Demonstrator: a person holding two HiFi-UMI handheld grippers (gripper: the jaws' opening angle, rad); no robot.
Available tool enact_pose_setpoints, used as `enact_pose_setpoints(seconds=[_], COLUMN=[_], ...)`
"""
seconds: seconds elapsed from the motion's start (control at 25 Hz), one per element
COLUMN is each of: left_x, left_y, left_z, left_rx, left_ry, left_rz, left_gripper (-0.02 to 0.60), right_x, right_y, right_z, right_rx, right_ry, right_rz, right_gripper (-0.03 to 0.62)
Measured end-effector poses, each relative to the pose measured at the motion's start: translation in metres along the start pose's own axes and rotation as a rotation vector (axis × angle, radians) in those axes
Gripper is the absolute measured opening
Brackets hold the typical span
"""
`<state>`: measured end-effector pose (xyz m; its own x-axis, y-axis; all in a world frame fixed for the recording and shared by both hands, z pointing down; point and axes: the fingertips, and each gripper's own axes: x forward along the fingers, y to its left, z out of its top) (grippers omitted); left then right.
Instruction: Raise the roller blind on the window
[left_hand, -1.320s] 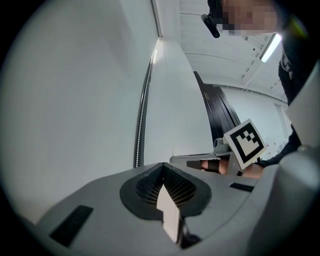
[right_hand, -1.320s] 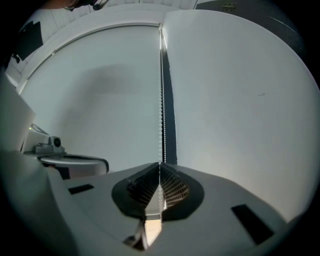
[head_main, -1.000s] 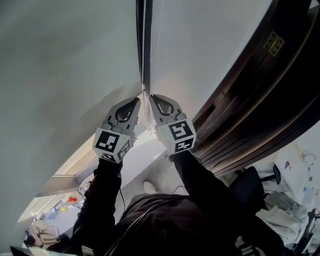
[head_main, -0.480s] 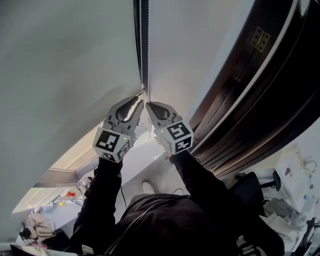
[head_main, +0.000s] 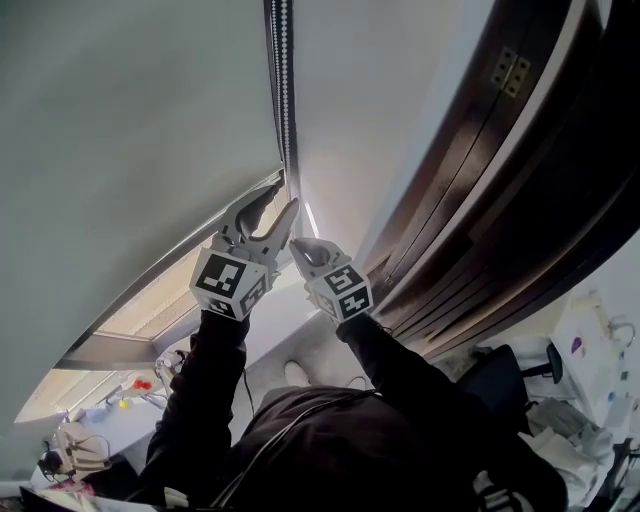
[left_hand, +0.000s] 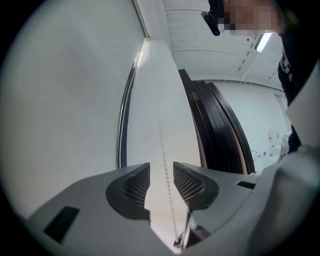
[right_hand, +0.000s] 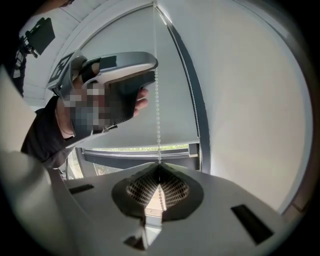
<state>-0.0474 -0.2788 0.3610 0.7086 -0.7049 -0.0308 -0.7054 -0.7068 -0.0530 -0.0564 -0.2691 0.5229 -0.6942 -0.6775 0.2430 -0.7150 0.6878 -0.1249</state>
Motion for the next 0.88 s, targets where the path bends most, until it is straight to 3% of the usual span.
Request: enact_pose_setpoints(seconds=[0.24,0.28,0.32,0.36,0.76,0.88], left_x=[0.012,0.014,0.016,0.018,0.012,0.008], left_y=[0.003,0.001,-0.001,-0.004,-0.011,-0.008], left_z=[0.017,0.021,0.023,0.024,0.023,0.009], left_rx=[0.01,0.014,0.018,0.02,0.019,-0.021], left_ry=[-0.045,-0.04,-0.033,-0.025,0.003,0.029], left_rz=[0.008,0.003,-0.004,-0.011,0.002,0.008], left_gripper=[0.134,0.112,0.036,0.019,0.009,0.009], right_x=[-0.006,-0.007,-0.009,-0.01,-0.024,-0.023], right_y=[0.008,0.007,0.006,0.005,-0.001,-0.001], right_z=[-0.004,-0.004,-0.003,-0.002,-0.005,-0.018], right_rx=[0.004,0.002,-0.002,-0.003,0.03,0.039], right_ry=[-0.003,-0.006,-0.011,-0.015,-0.009,0.031], right_rz=[0.038,0.038,0.037,0.036,0.035,0.038], right_gripper=[0.006,0.006,0.006,0.006,0.008,0.008])
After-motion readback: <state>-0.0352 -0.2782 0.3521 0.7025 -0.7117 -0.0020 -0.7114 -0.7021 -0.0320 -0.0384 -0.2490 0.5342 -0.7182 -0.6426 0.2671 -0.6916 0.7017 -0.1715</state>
